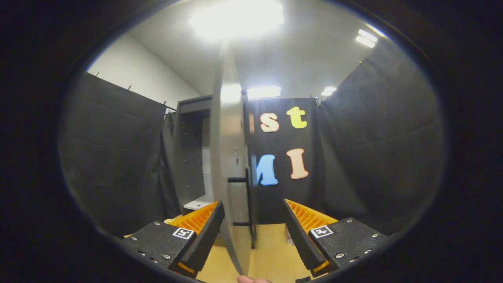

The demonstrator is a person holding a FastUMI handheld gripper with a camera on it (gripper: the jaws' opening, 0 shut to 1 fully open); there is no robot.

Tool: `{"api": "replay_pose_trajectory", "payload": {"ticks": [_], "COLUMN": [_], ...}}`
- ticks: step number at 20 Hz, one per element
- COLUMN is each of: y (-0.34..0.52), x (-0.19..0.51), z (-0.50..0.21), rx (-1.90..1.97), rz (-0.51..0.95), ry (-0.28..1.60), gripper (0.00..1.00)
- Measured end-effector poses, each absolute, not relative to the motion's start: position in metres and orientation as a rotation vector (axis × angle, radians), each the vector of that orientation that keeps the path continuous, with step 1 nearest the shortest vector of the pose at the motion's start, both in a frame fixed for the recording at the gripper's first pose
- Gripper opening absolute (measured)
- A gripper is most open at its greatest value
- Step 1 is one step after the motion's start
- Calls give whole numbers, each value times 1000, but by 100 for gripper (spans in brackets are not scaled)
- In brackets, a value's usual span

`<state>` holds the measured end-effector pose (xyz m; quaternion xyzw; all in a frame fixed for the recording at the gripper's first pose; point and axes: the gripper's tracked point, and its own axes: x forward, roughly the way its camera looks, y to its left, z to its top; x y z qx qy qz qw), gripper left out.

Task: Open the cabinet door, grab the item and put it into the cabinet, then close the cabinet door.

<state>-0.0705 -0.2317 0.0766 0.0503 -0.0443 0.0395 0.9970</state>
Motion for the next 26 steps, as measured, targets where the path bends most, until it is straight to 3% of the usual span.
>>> {"api": "replay_pose_trajectory", "payload": {"ticks": [8,26], "y": [-258,-219], "x": [-46,-50], "z": [77,80], "rx": [322,130], "rz": [36,99], "ry": [-57,-85], "gripper": [92,92]}}
